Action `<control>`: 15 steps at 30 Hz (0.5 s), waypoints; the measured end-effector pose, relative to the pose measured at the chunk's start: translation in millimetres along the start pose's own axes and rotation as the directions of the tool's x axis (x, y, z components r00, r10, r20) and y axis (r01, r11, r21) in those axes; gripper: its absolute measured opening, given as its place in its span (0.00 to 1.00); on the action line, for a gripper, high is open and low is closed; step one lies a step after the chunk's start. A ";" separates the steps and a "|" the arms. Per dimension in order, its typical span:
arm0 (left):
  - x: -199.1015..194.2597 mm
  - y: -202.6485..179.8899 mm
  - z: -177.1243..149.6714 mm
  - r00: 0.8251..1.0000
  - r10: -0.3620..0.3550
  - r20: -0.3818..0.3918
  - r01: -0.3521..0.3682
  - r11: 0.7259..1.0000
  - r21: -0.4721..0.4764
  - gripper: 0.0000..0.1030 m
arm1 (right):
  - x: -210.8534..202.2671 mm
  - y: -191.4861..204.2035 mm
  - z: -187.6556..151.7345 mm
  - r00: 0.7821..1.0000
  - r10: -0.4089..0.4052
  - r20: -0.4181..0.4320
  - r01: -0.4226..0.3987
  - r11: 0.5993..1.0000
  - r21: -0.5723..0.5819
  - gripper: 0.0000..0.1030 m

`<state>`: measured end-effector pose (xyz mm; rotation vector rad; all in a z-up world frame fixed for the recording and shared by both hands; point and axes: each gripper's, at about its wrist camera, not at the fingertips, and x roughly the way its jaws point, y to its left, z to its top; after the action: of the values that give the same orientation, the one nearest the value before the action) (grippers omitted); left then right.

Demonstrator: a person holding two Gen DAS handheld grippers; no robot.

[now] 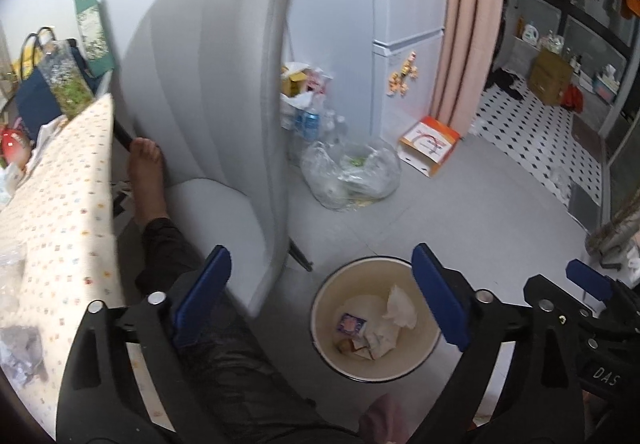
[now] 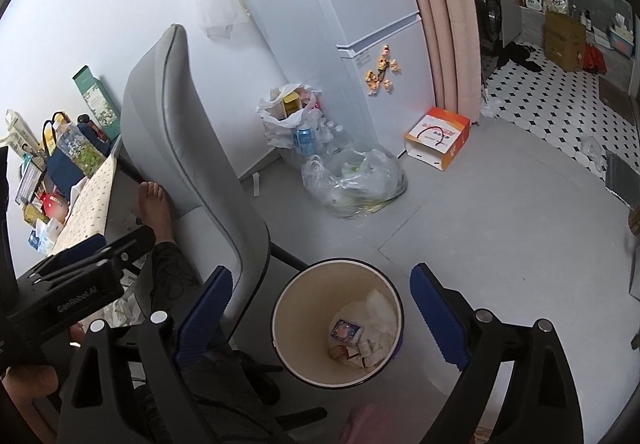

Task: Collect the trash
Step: 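Move both tools back over the table toward the crumpled paper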

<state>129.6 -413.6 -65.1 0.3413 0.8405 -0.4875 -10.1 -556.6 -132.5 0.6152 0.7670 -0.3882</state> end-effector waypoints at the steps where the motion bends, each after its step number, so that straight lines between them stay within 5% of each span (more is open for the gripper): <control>1: -2.3 3.1 0.2 1.000 0.009 0.005 -0.009 1.000 -0.005 0.90 | -1.4 4.1 -0.2 1.000 0.003 0.002 -0.003 1.000 -0.007 0.88; 15: -51.2 95.0 -22.9 0.993 0.093 0.079 -0.078 0.983 -0.167 0.93 | -25.2 77.4 -5.0 0.998 0.047 0.031 -0.043 0.990 -0.131 0.92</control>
<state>137.3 -309.1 -30.5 0.2027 0.7724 -0.3483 11.9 -492.0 -87.9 0.5015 0.7388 -0.3039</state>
